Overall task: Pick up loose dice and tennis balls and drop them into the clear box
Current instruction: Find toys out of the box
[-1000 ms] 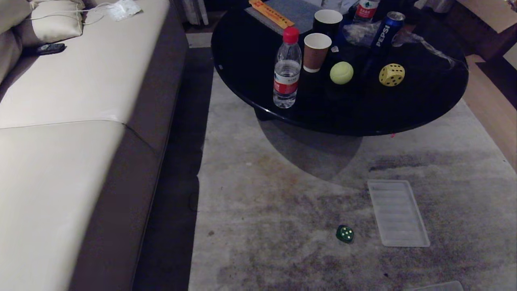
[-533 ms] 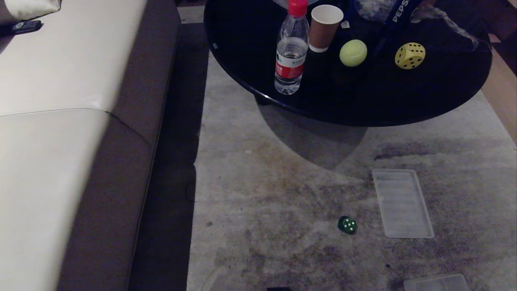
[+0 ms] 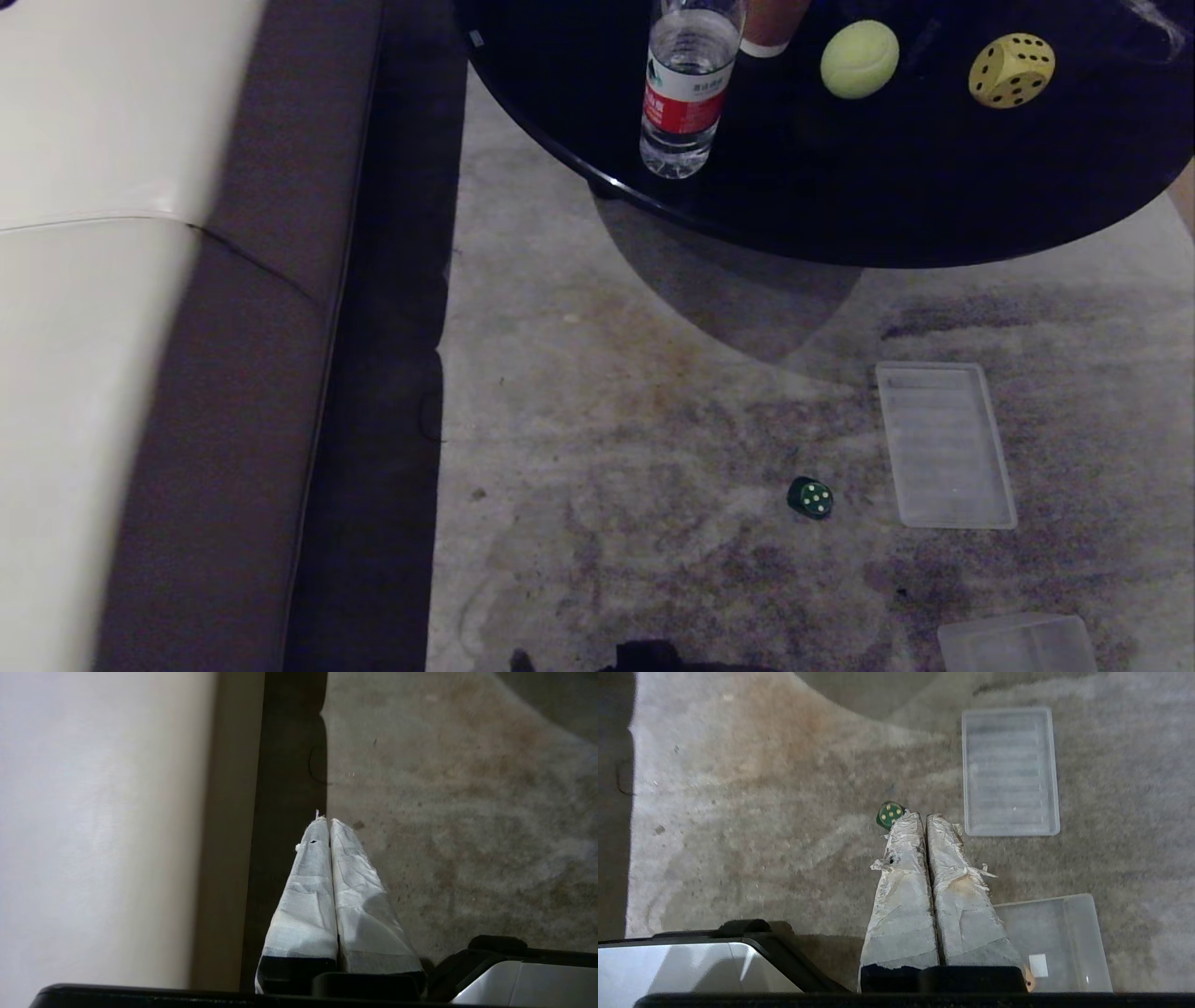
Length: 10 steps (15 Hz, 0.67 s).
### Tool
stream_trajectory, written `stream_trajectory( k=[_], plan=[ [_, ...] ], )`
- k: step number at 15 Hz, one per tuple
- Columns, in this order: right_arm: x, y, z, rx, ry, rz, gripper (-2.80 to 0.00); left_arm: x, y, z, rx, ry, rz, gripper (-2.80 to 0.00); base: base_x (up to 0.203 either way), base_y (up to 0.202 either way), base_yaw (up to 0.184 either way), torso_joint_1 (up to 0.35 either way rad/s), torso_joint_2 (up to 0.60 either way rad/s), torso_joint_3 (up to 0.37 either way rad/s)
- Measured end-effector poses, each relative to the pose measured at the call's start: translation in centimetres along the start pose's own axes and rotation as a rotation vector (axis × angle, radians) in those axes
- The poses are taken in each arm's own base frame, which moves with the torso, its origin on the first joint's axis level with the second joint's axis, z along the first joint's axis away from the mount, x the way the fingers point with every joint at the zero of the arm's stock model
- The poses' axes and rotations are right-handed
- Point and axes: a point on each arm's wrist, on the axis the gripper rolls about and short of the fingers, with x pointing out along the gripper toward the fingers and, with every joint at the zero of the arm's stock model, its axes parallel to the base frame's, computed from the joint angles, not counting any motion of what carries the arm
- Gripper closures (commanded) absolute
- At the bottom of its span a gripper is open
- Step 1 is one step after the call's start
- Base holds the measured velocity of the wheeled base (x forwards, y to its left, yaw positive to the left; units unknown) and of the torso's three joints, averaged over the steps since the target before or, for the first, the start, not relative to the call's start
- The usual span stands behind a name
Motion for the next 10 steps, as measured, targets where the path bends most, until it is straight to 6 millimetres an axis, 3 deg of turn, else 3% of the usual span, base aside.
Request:
stream_trajectory(
  k=[10],
  plan=[
    [0.01, 0.0, 0.0, 0.0, 0.001, 0.0, 0.0, 0.0, 0.0, 0.01, 0.0, 0.0, 0.0, 0.0, 0.0, 0.0, 0.0, 0.002, 0.0, -0.197]
  ],
)
